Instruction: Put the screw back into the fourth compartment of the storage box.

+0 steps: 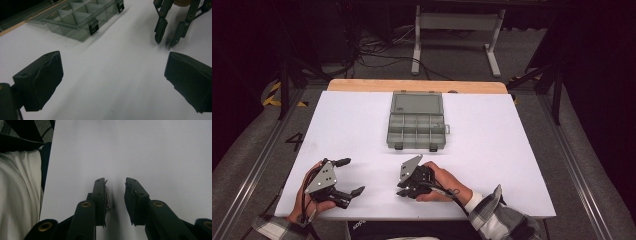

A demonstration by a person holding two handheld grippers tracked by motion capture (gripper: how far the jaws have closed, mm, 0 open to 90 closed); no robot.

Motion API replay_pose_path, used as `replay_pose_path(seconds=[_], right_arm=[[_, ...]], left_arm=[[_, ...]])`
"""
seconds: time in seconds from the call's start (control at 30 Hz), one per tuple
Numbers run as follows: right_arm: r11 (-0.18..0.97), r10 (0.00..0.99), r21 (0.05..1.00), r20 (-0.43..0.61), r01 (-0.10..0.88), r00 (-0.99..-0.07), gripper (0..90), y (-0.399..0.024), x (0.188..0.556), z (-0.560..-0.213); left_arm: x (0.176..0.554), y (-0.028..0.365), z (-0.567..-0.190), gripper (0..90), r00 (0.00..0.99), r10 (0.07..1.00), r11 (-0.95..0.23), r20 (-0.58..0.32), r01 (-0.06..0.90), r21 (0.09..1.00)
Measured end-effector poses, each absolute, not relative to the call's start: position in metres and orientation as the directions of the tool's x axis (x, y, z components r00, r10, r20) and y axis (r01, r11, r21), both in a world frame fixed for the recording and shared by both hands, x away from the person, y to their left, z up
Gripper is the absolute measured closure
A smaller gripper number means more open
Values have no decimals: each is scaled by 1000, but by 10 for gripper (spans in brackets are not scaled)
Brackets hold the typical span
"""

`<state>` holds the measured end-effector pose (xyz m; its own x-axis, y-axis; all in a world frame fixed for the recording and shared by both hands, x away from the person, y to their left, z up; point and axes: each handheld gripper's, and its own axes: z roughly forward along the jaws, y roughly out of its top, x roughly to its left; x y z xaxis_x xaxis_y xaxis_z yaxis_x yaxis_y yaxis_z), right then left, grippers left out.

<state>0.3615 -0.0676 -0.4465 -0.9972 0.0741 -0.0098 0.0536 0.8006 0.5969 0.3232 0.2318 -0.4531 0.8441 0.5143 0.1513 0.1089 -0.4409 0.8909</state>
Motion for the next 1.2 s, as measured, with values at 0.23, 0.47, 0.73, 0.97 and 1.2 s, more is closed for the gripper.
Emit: replay_pose_path(seconds=[0.23,0.47,0.73,0.97,1.2], right_arm=[[816,52,577,-9,37,-999,833,-66,359,-445],[825,54,564,-12,38,-998,886,-64,357,-444],[829,58,559,-26,34,-998,887,-64,355,-444],[822,60,569,-33,30,-998,887,-64,354,-443],[811,72,584,-44,33,-996,888,-66,355,-440]], left_arm=[[323,232,-453,26,847,511,-447,151,112,887],[323,232,-453,26,848,509,-448,149,113,887],[323,232,-453,26,848,509,-446,149,111,888],[324,232,-453,26,848,508,-447,152,109,888],[323,232,-453,26,846,510,-443,152,107,890]])
